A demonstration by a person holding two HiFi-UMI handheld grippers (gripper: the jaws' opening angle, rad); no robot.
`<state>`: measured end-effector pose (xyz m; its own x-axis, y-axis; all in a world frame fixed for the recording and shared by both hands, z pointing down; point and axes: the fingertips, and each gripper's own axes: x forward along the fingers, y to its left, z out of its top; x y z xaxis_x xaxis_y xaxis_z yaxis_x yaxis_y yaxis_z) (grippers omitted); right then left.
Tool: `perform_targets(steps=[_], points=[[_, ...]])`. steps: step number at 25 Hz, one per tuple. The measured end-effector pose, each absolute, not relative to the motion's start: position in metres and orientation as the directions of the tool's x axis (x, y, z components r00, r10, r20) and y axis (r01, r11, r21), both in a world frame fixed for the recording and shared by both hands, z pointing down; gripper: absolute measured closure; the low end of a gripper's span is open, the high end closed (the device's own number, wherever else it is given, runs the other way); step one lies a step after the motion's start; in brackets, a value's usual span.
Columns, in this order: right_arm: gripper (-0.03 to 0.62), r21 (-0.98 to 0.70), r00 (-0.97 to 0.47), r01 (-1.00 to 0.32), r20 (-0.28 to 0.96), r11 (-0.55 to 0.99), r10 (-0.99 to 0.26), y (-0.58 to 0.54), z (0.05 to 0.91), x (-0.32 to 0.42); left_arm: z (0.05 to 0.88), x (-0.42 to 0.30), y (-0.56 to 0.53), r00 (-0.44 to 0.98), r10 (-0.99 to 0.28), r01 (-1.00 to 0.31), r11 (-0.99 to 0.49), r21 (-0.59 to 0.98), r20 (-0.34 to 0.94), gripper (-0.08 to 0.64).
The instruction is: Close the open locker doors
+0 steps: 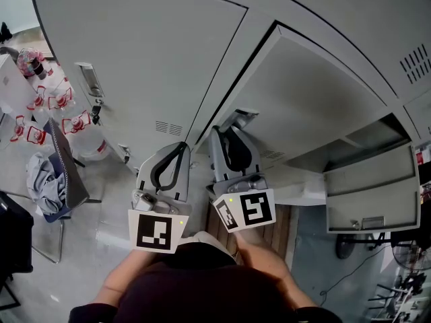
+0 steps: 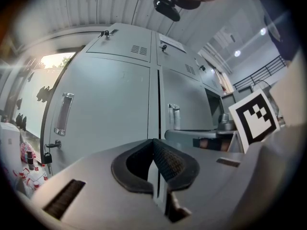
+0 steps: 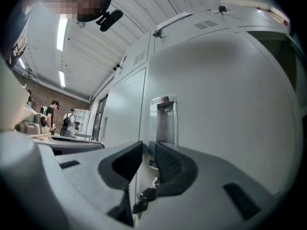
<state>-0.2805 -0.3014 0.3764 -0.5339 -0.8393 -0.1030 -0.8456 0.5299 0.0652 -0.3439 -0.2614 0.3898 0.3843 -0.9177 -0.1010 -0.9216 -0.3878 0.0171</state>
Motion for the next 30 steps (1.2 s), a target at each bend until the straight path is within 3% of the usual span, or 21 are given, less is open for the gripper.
perform_targets(steps=[30], points=[[0.538,0.022,-0.505,-0.863,-0.056,0.504,-0.861,-0.328,0.376,-0.278,0.392,-0.349,-0.269,0.360,-0.928,-0.930,-0.365,0.040,-0.094,0.558]])
